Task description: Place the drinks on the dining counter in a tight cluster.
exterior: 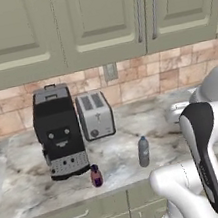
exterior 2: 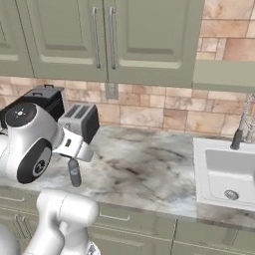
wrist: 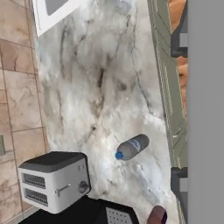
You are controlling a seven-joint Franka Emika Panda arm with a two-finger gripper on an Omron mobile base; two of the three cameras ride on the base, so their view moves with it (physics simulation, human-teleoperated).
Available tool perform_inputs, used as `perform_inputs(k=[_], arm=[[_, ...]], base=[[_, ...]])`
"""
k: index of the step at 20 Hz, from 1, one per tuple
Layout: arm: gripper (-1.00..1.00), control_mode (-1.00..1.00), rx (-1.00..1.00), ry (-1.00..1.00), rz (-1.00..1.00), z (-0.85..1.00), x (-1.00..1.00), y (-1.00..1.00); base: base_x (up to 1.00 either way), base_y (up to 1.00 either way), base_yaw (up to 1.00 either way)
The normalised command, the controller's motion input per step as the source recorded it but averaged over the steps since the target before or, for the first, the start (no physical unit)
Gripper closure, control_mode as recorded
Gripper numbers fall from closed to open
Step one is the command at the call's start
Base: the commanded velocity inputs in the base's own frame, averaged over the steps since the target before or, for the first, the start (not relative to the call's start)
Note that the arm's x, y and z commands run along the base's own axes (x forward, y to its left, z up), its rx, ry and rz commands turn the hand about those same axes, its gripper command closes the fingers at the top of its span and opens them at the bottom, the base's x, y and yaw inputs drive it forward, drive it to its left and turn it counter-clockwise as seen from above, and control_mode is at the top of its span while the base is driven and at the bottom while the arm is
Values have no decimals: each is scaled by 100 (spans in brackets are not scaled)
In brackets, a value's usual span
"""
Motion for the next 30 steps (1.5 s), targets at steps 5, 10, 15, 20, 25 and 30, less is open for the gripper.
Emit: perform_inputs(k=[5, 10, 15, 20, 25, 30], arm=[[-100, 100, 0, 0, 0, 0, 0, 0], [-100, 100, 0, 0, 0, 0, 0, 0], [-100, 100, 0, 0, 0, 0, 0, 0], [-100, 100, 0, 0, 0, 0, 0, 0], [-100, 100, 0, 0, 0, 0, 0, 0], [-100, -100, 0, -1, 9, 0, 26, 0]], base=[[25, 6, -2], [26, 74, 3], [6, 13, 1], [0, 0, 0], [0, 0, 0], [0, 0, 0]])
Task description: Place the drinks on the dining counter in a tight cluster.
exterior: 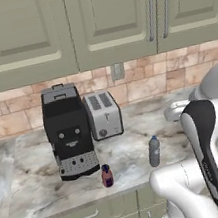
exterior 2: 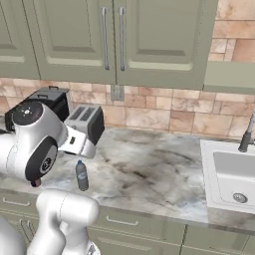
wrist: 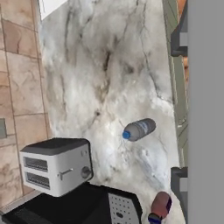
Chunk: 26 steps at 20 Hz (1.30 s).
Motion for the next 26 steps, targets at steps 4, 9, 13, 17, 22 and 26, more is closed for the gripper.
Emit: perform_inputs(k=[4, 9, 13, 17, 22, 26], arm=[[-100, -100, 1, -6, 38, 0, 69, -1], [-100, -100, 2, -6, 40, -1, 68, -12], [-100, -100, 0, -22, 33, -40, 6, 10], [-100, -100, 3, -23, 32, -89, -3, 2], [-100, -100, 4, -14, 31, -52, 0, 0], [-100, -100, 0, 14, 37, 25, 17, -10]], base=[[0, 0, 0], [0, 0, 0], [0, 0, 0], [0, 0, 0], [0, 0, 0], [0, 0, 0]])
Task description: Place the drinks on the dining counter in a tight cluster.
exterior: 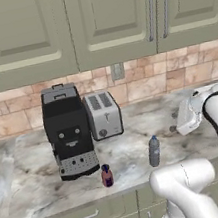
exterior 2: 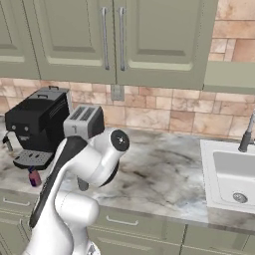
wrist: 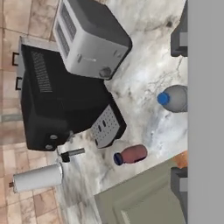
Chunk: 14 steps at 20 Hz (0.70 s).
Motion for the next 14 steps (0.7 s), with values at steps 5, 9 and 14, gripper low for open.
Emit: perform_inputs(k=[5, 9, 14], arm=[[-100, -100, 0, 8, 34, -2, 15, -8], [-100, -100, 0, -6, 17, -39, 0, 0], [-100, -100, -1, 0, 0, -26, 0, 0]], base=[[0, 0, 0], [0, 0, 0], [0, 0, 0]])
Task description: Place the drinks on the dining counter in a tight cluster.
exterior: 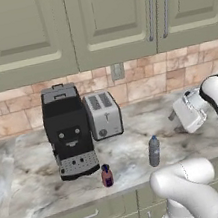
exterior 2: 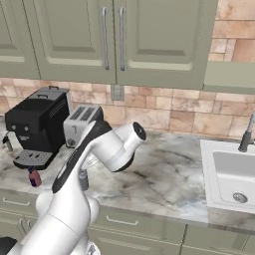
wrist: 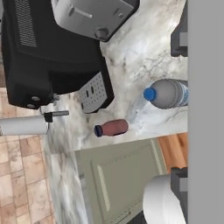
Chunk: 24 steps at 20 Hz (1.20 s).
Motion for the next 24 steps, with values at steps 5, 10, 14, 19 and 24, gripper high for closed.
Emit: perform_inputs(k=[5, 10, 14, 19, 24], arm=[[-100, -100, -1, -4, 0, -23, 6, 0], [-100, -100, 0, -8, 0, -39, 4, 0], [-100, -100, 0, -4, 0, -56, 9, 0], [-100, -100, 2, 0, 0, -34, 26, 0], [-100, -100, 5, 0, 0, -8, 12, 0]], base=[[0, 0, 0], [0, 0, 0], [0, 0, 0], [0, 0, 0], [0, 0, 0]])
